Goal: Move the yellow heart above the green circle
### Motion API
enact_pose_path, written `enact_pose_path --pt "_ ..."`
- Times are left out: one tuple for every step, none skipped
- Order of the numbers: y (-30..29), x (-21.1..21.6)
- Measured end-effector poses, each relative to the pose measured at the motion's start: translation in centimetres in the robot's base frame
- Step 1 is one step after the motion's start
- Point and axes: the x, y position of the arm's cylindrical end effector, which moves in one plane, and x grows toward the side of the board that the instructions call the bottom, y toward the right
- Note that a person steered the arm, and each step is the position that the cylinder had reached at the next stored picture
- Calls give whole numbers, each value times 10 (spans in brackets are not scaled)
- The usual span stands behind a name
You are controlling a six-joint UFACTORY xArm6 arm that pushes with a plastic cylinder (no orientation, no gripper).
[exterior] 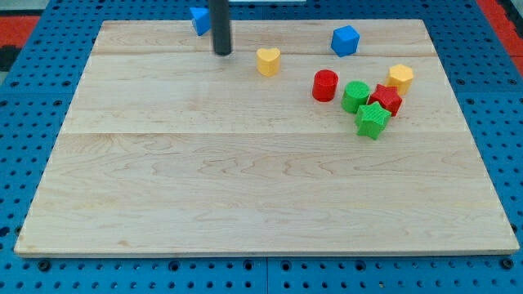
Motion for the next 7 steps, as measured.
enact_pose_path --pt "-107 -25" --pt "-136 -100" --pt "-136 -100" --pt "-63 -101" --pt "47 -81" --pt "58 -10" --pt "118 18"
